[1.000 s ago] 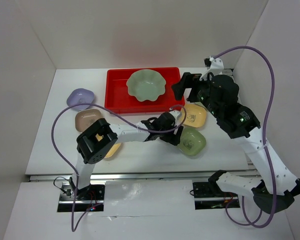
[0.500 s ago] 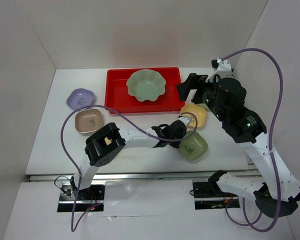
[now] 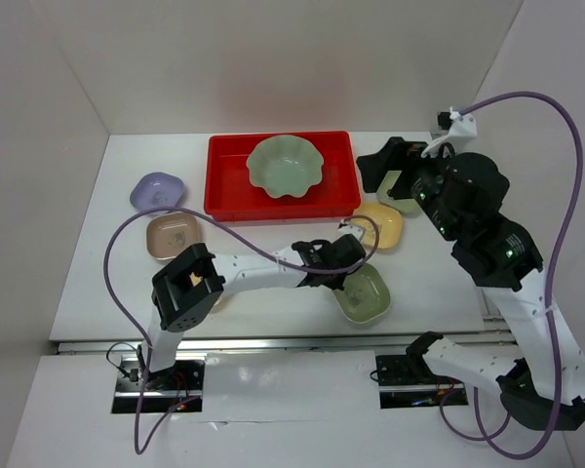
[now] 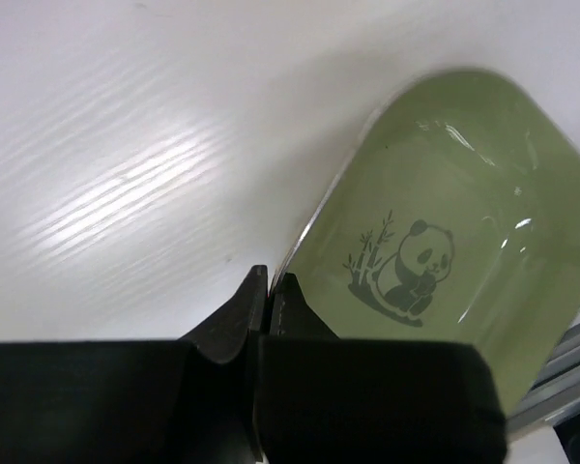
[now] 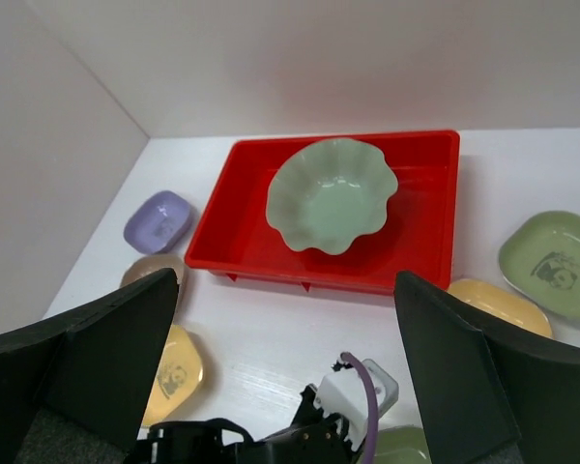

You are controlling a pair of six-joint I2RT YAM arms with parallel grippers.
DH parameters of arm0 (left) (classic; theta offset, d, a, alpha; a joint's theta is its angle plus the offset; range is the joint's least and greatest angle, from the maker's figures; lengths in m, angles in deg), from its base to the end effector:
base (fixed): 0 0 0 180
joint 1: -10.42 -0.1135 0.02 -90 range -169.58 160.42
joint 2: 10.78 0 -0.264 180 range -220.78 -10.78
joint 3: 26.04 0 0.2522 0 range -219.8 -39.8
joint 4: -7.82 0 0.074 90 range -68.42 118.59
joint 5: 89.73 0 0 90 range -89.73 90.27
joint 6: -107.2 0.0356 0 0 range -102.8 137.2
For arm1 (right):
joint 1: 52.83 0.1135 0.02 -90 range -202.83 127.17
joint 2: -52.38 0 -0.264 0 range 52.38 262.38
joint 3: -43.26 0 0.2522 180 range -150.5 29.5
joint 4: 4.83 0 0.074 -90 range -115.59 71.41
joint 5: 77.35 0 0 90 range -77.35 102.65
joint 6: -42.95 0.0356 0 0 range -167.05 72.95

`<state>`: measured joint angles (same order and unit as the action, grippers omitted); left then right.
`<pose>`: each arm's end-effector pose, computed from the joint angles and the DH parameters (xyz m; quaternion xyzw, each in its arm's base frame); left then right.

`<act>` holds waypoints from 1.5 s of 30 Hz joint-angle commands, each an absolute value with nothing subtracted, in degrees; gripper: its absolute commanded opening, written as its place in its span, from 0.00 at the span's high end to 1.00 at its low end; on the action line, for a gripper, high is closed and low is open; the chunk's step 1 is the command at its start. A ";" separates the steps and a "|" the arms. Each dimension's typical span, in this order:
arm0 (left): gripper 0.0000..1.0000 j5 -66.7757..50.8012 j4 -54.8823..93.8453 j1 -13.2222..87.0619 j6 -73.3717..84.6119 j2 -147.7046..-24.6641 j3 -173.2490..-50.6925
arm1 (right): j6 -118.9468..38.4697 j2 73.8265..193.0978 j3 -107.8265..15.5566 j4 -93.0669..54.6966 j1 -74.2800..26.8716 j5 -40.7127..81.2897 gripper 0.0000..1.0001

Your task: Place the plates into the plastic bin on the countertop

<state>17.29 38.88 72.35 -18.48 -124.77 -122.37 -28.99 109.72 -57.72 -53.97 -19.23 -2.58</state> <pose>0.2157 -0.3824 0.1970 0.1594 0.9132 -0.1711 0.3338 0.1450 0.0851 0.4994 -0.0109 0.7390 0.2021 0.6426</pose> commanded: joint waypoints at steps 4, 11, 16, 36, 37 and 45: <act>1.00 24.54 60.68 67.04 -25.43 -121.34 -138.48 | -29.91 105.99 -64.53 -54.19 -18.82 -4.58 0.00; 1.00 22.33 67.55 53.24 -34.03 -118.45 -144.73 | -29.91 104.86 -66.92 -55.50 -18.82 -5.63 0.00; 1.00 24.88 68.08 45.32 -36.77 -119.93 -148.51 | -29.91 103.71 -66.92 -54.98 -18.82 -5.11 0.00; 1.00 18.38 52.62 33.62 -34.92 -136.90 -160.83 | -30.44 103.18 -62.43 -53.39 -19.34 -2.91 0.00; 1.00 18.38 51.74 33.62 -34.92 -136.90 -160.83 | -30.44 103.18 -62.43 -53.92 -19.34 -2.91 0.00; 1.00 18.38 49.10 33.62 -32.64 -137.43 -161.35 | -30.97 103.18 -61.91 -53.39 -19.34 -1.86 0.00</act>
